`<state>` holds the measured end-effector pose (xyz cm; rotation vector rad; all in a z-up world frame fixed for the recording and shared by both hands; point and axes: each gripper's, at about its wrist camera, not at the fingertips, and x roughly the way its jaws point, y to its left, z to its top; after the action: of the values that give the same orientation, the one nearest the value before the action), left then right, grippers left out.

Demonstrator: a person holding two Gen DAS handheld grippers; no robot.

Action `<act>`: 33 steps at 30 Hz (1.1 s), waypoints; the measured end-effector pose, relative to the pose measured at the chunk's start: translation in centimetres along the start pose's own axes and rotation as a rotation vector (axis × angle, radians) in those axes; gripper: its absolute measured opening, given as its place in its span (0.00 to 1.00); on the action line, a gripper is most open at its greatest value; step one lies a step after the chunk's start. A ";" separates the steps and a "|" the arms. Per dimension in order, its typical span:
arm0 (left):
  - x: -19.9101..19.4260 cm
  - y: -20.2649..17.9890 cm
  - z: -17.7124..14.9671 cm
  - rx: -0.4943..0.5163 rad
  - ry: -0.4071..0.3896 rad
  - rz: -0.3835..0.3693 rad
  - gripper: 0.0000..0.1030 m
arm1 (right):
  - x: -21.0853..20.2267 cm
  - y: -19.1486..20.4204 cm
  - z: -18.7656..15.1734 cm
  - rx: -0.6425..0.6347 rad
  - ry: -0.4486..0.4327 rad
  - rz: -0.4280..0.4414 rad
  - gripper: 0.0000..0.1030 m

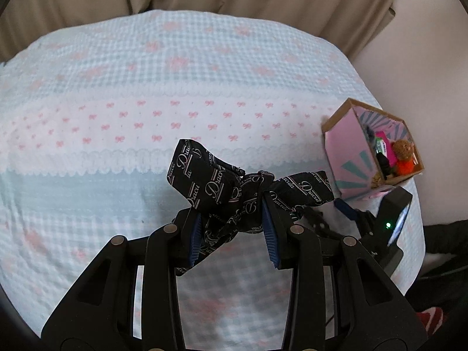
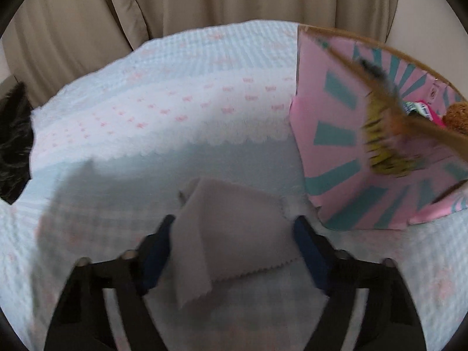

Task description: Organize soft objects

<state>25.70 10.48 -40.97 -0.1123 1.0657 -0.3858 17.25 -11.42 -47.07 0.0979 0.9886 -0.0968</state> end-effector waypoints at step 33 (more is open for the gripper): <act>-14.2 -11.3 8.0 0.039 -0.098 0.000 0.32 | -23.7 -0.7 13.6 -0.058 -0.113 0.042 0.13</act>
<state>23.76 4.33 -22.18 -0.0952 0.9613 -0.3973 15.44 -12.94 -19.84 0.0592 0.8753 -0.0343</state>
